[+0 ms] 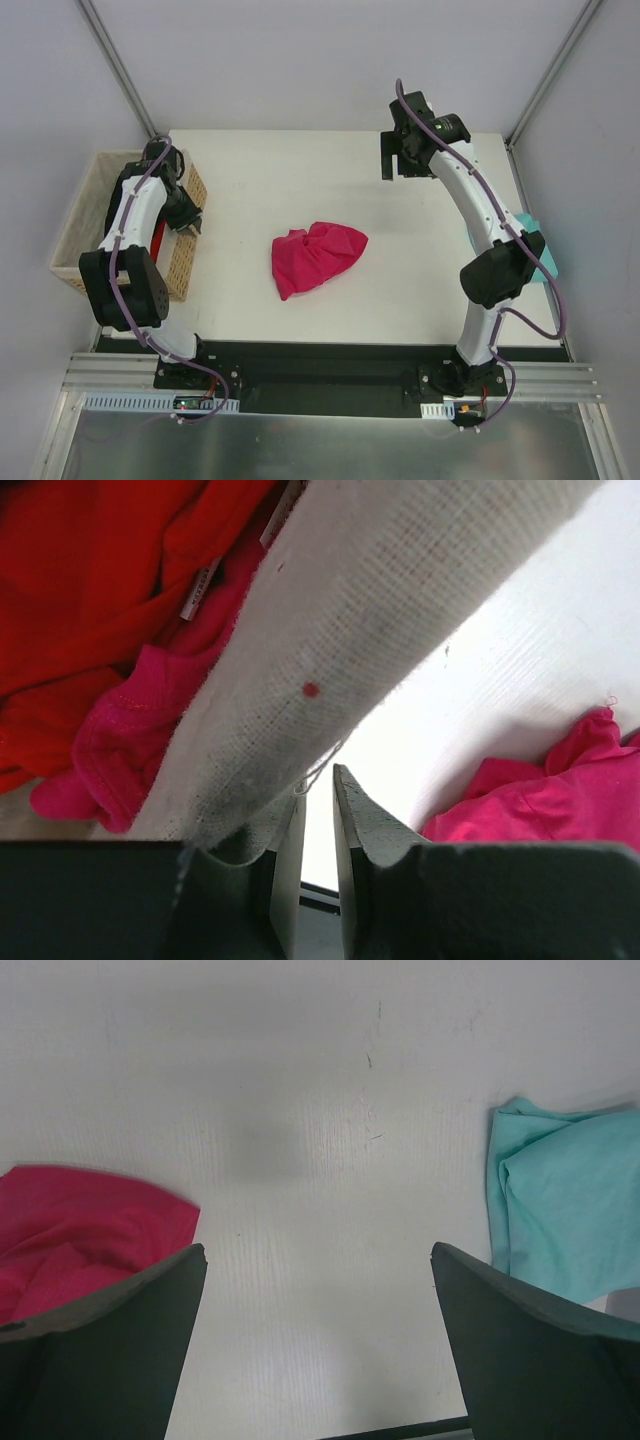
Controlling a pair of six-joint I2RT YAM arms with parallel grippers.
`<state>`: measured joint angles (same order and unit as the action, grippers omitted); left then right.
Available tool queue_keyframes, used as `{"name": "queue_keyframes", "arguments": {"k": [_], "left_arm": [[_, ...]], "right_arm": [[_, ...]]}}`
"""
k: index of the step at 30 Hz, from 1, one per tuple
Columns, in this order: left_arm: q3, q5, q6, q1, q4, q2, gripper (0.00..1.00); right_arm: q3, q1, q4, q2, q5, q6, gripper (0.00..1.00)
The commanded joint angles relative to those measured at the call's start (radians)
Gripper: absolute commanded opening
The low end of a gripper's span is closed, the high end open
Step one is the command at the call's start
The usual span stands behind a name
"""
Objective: Fold and stack the t-shirts
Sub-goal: Move the tshirt to the center of the board
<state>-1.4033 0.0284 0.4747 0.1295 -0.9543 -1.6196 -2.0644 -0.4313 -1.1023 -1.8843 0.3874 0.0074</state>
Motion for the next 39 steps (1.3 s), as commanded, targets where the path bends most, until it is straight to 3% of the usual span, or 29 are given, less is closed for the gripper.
{"name": "queue_keyframes", "arguments": {"k": [1, 5, 9, 10, 14, 21, 25, 29, 32, 34, 39], "left_arm": [[0.046, 0.056, -0.031, 0.065, 0.009, 0.035, 0.16], [0.067, 0.002, -0.048, 0.068, 0.018, 0.047, 0.17], [0.09, -0.159, -0.111, 0.05, 0.057, 0.07, 0.23], [0.095, -0.153, -0.126, 0.042, 0.061, 0.081, 0.37], [0.109, -0.174, -0.146, 0.03, 0.075, 0.133, 0.44], [0.119, -0.231, -0.176, -0.036, 0.078, 0.136, 0.42], [0.106, -0.199, -0.159, -0.187, 0.077, 0.112, 0.41], [0.07, -0.191, -0.11, -0.281, 0.075, 0.063, 0.4], [0.04, -0.183, -0.084, -0.335, 0.075, 0.034, 0.39], [0.027, -0.18, -0.073, -0.352, 0.075, 0.024, 0.39], [0.012, -0.168, -0.056, -0.375, 0.066, 0.012, 0.38]], "right_arm": [[-0.077, -0.01, -0.037, -0.028, 0.007, 0.006, 1.0], [-0.106, -0.02, -0.041, -0.042, 0.001, 0.003, 1.0], [-0.103, -0.023, -0.041, -0.048, -0.001, 0.005, 1.0], [-0.099, -0.026, -0.041, -0.045, -0.002, 0.003, 0.99], [-0.06, -0.03, -0.031, -0.039, -0.002, 0.006, 1.0], [0.107, -0.043, 0.045, 0.013, -0.036, 0.016, 0.99], [0.193, -0.075, 0.079, 0.039, -0.035, 0.039, 0.92], [0.245, -0.127, 0.101, 0.057, -0.002, 0.048, 0.77], [0.257, -0.17, 0.102, 0.054, 0.011, 0.049, 0.73], [0.27, -0.198, 0.099, 0.053, 0.018, 0.055, 0.73], [0.276, -0.254, 0.104, 0.033, 0.011, 0.085, 0.89]]}}
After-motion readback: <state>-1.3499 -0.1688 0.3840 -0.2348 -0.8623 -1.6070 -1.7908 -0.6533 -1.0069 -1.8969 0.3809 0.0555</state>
